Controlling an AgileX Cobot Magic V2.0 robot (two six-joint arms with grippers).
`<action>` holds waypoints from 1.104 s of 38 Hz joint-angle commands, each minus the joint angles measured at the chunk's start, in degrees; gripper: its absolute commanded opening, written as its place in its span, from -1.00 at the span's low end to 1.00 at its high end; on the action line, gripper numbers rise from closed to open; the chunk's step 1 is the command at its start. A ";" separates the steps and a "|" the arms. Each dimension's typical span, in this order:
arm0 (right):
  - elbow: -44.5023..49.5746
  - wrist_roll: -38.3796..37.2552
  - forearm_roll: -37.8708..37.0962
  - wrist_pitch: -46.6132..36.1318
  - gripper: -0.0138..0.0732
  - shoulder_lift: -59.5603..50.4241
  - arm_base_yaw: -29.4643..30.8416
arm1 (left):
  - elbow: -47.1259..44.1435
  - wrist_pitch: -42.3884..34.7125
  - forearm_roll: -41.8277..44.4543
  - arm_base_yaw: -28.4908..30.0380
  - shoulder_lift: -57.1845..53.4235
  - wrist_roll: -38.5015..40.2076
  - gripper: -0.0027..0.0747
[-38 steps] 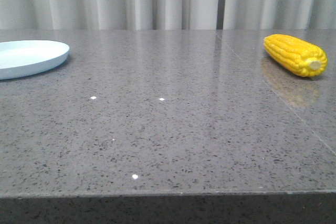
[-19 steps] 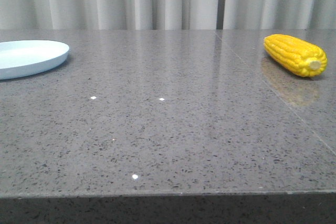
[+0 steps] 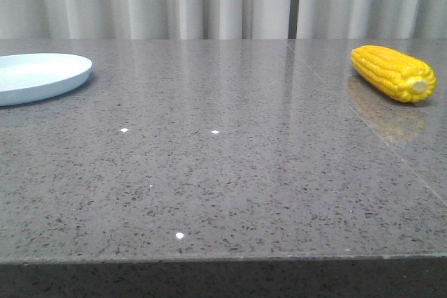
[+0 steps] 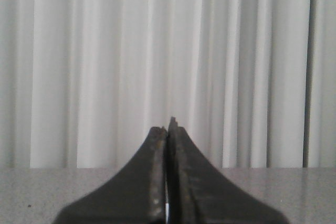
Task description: Place corn on plate with both arms
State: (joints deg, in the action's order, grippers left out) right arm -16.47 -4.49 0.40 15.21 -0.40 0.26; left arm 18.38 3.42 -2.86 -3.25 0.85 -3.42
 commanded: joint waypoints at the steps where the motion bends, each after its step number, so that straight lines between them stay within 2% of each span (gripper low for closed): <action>1: -6.82 0.16 -2.42 0.30 -0.84 3.17 0.25 | 8.13 1.93 1.31 -0.40 4.21 0.03 -0.98; 8: -14.77 0.16 -2.42 6.08 -0.84 11.41 0.25 | 19.40 13.19 2.86 -0.40 12.57 0.03 -0.98; 12: -18.12 0.16 -2.42 9.23 -0.84 17.05 0.25 | 22.60 17.78 2.86 -0.40 17.06 0.03 -0.98; 25: -19.84 0.16 -2.42 13.38 -0.84 31.94 0.25 | 22.65 20.94 2.86 -0.40 25.85 0.03 -0.98; 39: -19.84 0.16 -2.95 15.92 -0.83 39.21 0.25 | 22.07 24.62 2.51 -0.40 29.99 0.03 -0.98; 42: -19.84 0.55 -3.23 15.91 -0.73 39.34 0.25 | 22.07 25.97 2.51 -0.40 30.86 0.03 -0.95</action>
State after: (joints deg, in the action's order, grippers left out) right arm -34.40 -4.49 -1.75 34.38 38.61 0.26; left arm 38.94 32.23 0.00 -3.25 30.41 -3.42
